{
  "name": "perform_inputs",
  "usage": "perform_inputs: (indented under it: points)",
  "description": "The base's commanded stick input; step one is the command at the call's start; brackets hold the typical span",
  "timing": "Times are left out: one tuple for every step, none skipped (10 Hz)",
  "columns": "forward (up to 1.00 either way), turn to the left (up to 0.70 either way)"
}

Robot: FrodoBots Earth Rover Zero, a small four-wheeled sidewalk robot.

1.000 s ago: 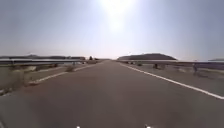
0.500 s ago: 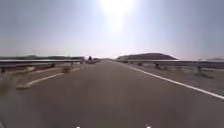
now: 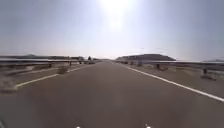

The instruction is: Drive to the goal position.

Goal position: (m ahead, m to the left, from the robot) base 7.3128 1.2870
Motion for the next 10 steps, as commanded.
perform_inputs:
  points:
    - [0.70,0.00]
    - [0.70,0.00]
    - [0.70,0.00]
    - [0.70,0.00]
    - [0.70,0.00]
    - [0.70,0.00]
    - [0.70,0.00]
    - [0.70,0.00]
    - [0.70,0.00]
    - [0.70,0.00]
